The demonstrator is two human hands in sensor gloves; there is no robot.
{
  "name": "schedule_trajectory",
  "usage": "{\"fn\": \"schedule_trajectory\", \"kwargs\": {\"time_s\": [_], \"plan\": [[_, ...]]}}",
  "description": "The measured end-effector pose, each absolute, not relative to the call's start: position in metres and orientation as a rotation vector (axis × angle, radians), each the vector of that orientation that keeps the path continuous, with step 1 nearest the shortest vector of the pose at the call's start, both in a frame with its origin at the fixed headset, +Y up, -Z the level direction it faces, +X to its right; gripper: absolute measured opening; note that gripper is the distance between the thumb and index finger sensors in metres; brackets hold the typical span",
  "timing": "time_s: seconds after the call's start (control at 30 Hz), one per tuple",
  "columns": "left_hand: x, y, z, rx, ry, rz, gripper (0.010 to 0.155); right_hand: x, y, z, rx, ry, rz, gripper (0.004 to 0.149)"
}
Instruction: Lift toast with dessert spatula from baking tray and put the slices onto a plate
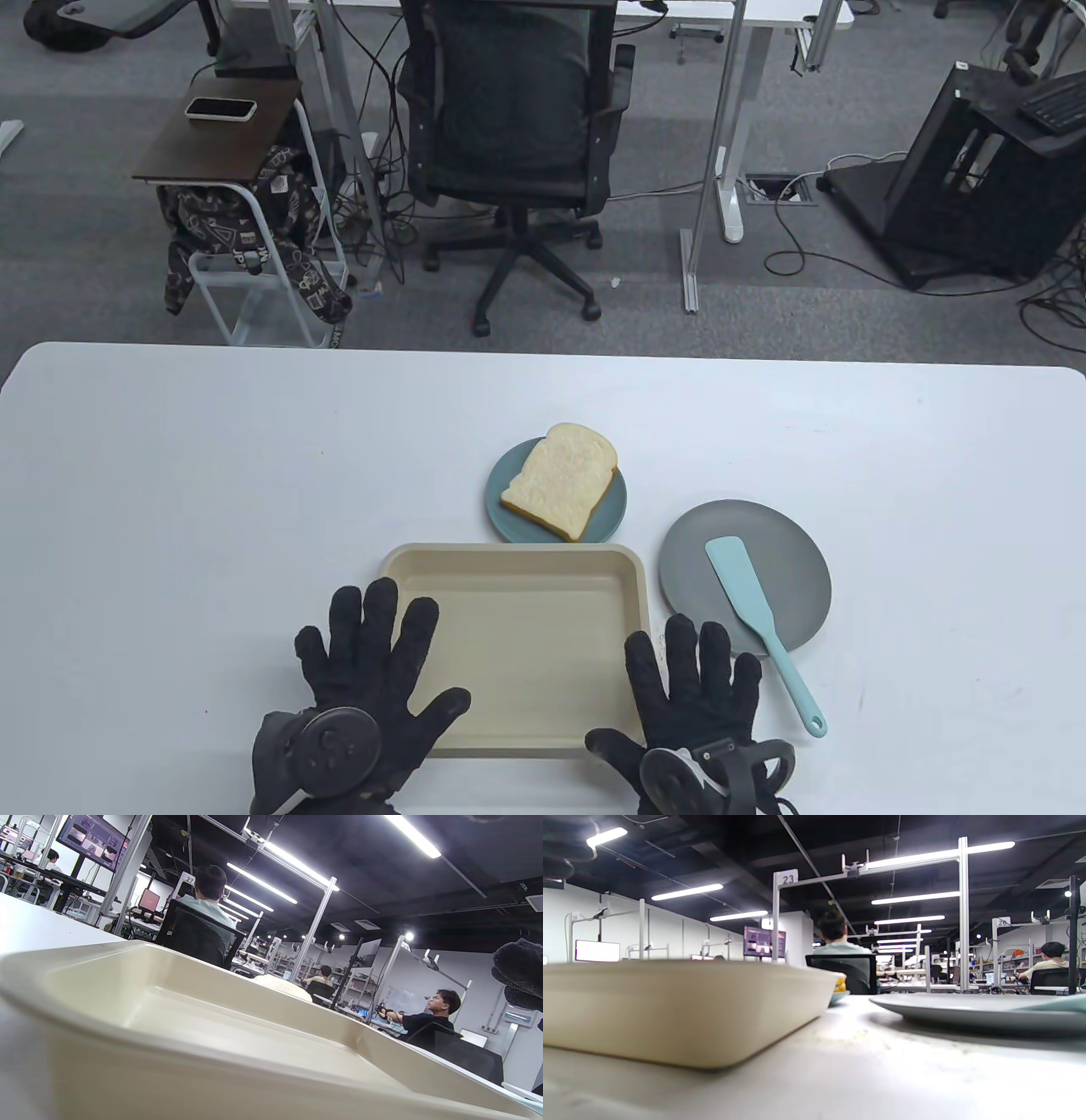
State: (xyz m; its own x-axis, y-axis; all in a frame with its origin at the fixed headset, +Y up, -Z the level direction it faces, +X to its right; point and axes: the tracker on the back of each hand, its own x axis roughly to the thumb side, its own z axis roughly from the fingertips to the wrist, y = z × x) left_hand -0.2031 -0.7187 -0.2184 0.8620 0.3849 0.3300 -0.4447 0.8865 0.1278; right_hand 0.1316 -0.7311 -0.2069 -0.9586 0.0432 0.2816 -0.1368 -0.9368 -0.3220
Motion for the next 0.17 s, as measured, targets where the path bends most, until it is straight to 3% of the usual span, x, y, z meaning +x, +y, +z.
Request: {"fn": "schedule_trajectory", "kwargs": {"time_s": [0.17], "plan": [[-0.2029,-0.719,-0.2188,0.194,-0.305,0.44,0.086,0.1314,-0.7322,-0.2066,0.424,-0.513,2.967,0.094]]}}
